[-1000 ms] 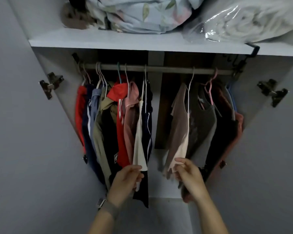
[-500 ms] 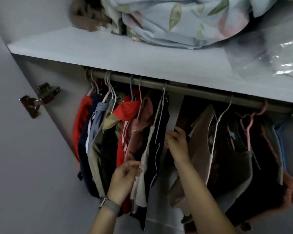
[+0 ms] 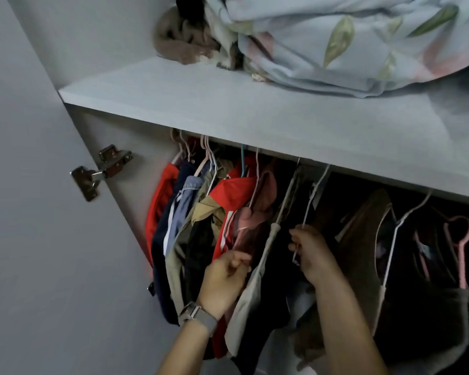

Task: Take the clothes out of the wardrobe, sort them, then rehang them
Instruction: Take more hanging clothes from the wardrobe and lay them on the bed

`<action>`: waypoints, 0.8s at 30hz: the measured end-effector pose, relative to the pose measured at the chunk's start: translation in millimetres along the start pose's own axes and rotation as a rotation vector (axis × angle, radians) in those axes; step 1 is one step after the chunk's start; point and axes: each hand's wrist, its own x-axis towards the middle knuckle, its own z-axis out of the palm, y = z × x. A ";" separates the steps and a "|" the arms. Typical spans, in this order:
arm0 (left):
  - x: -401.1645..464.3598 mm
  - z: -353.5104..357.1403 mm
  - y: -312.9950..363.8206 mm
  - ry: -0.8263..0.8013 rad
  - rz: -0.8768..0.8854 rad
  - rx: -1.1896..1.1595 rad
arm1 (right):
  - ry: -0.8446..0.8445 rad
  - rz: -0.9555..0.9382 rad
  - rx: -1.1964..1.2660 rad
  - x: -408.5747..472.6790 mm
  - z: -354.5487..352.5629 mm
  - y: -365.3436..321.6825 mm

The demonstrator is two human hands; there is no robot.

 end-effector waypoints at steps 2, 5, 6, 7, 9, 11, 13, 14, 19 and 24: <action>10.3 6.5 7.1 0.021 0.076 0.067 | 0.007 -0.014 0.029 -11.2 -12.6 -1.8; 27.1 23.2 12.4 0.025 0.194 0.203 | -0.043 -0.043 0.102 -31.8 -32.1 -8.7; 32.4 28.4 14.9 0.028 0.254 0.277 | -0.070 -0.053 0.138 -40.3 -38.1 -10.9; 39.1 33.3 17.3 0.036 0.321 0.339 | -0.086 -0.064 0.173 -47.6 -43.6 -12.1; 53.0 44.1 26.8 0.056 0.419 0.440 | -0.092 -0.081 0.203 -60.6 -53.2 -11.8; 66.2 54.0 39.1 0.050 0.414 0.499 | -0.066 -0.075 0.183 -68.8 -61.8 -7.5; 76.5 61.4 53.9 -0.018 0.312 0.322 | -0.025 -0.058 0.164 -73.4 -71.9 -0.3; 80.9 63.5 60.4 -0.085 0.216 0.134 | 0.001 -0.051 0.152 -75.6 -77.0 3.3; 98.5 77.1 74.2 -0.382 -0.196 -0.344 | 0.105 -0.049 0.058 -91.4 -106.6 16.2; 107.3 84.4 87.0 -0.312 -0.101 -0.327 | 0.184 -0.078 -0.044 -99.3 -121.9 16.3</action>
